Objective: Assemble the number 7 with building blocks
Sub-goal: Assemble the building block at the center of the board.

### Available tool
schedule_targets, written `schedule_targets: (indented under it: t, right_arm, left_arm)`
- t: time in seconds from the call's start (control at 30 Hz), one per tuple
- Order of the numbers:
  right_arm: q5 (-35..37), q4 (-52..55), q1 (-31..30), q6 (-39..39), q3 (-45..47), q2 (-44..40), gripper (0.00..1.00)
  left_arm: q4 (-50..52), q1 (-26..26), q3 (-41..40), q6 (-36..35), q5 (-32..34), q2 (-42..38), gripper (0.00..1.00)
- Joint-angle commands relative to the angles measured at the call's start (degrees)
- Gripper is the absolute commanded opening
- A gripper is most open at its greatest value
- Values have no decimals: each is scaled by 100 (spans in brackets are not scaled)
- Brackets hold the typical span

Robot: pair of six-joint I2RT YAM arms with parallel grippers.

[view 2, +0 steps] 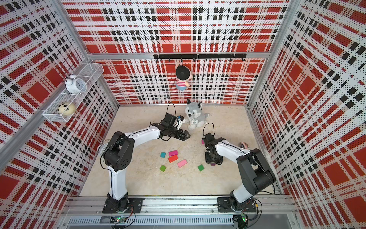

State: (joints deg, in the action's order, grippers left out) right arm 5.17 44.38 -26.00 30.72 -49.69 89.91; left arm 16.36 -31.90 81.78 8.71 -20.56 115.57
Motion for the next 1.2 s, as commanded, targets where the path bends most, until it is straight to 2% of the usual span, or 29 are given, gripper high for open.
schedule_targets:
  t: [0.0, 0.43, 1.17]
  right_arm:
    - [158, 109, 70, 56, -145, 151, 36]
    - [82, -17, 322, 53, -254, 393, 37]
    - [27, -144, 462, -4, -374, 588, 39]
  left_arm:
    - [-50, 19, 258, -11, -62, 44, 98]
    - [-45, 12, 420, -16, -177, 116, 98]
    - [-42, -123, -34, -184, -421, -111, 98]
